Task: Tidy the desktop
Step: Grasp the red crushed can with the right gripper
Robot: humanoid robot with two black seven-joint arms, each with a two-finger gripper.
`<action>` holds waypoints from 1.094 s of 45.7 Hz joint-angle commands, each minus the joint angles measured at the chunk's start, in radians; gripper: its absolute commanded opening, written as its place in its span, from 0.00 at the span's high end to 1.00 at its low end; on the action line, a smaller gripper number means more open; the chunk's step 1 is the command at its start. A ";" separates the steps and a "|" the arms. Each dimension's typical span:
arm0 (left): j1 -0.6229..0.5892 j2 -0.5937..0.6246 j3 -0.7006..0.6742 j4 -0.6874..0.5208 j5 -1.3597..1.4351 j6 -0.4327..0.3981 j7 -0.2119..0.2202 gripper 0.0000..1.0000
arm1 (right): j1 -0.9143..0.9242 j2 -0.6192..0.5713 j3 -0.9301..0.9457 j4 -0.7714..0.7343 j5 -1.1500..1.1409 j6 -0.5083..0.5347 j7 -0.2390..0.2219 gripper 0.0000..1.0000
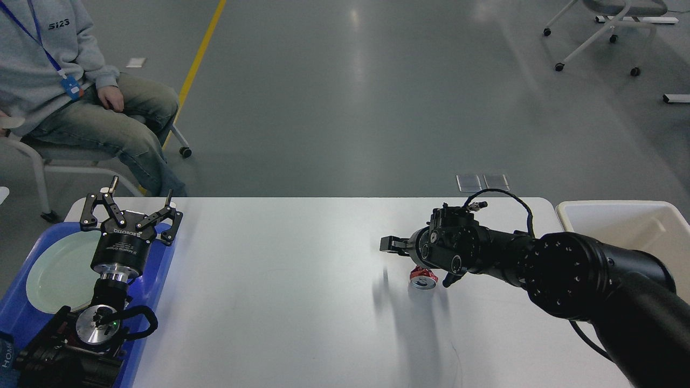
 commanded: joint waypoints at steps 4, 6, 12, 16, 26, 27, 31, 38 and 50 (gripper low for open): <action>0.000 0.000 0.000 0.000 0.000 0.000 0.000 0.04 | -0.031 0.001 -0.001 -0.031 -0.028 -0.048 0.000 0.00; 0.000 0.000 0.000 0.001 0.000 0.000 0.000 0.04 | -0.031 0.000 0.004 -0.028 -0.037 -0.050 0.000 0.00; 0.000 0.000 0.000 0.000 0.000 0.000 0.000 0.04 | -0.038 -0.011 -0.011 -0.030 -0.052 -0.050 0.000 0.00; 0.000 0.000 0.000 0.000 0.000 0.000 0.000 0.04 | -0.095 -0.004 -0.010 -0.037 -0.133 -0.057 -0.002 0.00; 0.000 0.000 0.000 0.000 0.000 0.000 0.000 0.04 | -0.179 -0.005 -0.002 -0.091 -0.183 -0.133 -0.002 0.01; 0.000 0.000 0.000 0.000 0.000 0.000 0.000 0.04 | -0.185 -0.005 -0.001 -0.093 -0.183 -0.139 -0.002 0.01; 0.000 0.000 0.000 0.000 0.000 0.000 0.000 0.04 | -0.190 -0.008 0.004 -0.093 -0.184 -0.151 -0.002 0.07; 0.000 0.000 0.000 0.000 0.000 0.000 0.000 0.04 | -0.192 -0.013 0.047 -0.088 -0.181 -0.151 -0.006 0.54; 0.000 0.000 0.000 0.000 -0.001 0.000 0.000 0.04 | -0.210 -0.023 0.070 -0.079 -0.181 -0.154 -0.014 1.00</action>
